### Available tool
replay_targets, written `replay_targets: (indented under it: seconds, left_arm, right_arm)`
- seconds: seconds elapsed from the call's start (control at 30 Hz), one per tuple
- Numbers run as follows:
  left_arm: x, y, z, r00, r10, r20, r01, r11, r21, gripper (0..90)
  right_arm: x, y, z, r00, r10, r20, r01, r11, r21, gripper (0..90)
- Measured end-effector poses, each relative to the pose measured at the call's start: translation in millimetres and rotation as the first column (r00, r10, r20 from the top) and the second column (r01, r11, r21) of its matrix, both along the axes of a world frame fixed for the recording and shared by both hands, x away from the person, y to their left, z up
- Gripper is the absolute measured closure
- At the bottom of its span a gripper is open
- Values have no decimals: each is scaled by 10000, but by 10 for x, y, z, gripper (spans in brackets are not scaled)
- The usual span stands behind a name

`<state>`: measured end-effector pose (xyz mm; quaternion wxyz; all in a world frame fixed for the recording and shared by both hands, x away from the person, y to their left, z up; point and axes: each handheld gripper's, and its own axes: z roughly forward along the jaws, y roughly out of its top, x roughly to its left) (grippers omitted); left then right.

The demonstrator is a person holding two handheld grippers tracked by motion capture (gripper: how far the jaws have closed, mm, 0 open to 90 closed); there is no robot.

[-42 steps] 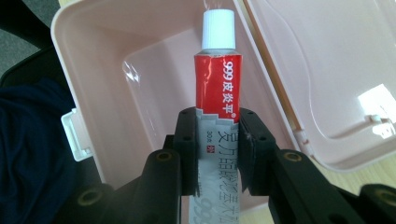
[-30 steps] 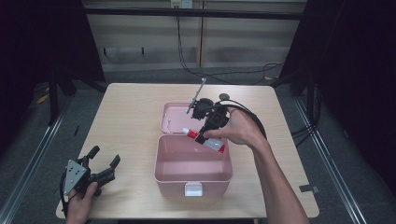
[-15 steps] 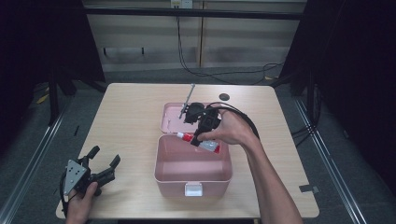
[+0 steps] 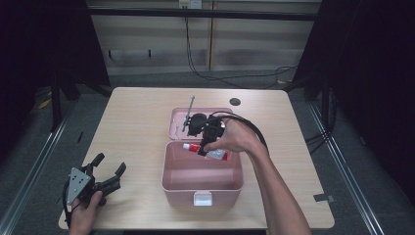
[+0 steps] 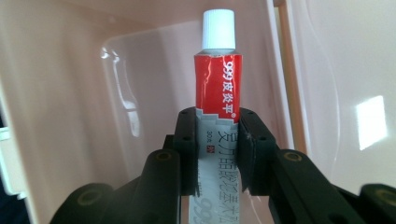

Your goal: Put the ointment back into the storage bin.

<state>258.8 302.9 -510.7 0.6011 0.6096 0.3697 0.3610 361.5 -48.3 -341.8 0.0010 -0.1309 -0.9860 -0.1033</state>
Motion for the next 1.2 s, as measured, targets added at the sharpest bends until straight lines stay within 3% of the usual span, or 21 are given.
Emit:
replay_targets:
  seconds: [0.13,0.57,1.2]
  left_arm:
    - [0,0,0,10000,-2,0,2,10000,-2,157]
    - [0,1,0,10000,-7,9,7,10000,8,157]
    - [0,1,0,10000,-18,13,18,10000,6,157]
  right_arm:
    - [8,20,-49,9999,113,54,-113,9999,69,716]
    - [6,143,-281,9981,621,-61,-623,9974,-371,716]
    - [-15,189,-577,9970,773,-64,-776,9934,-842,716]
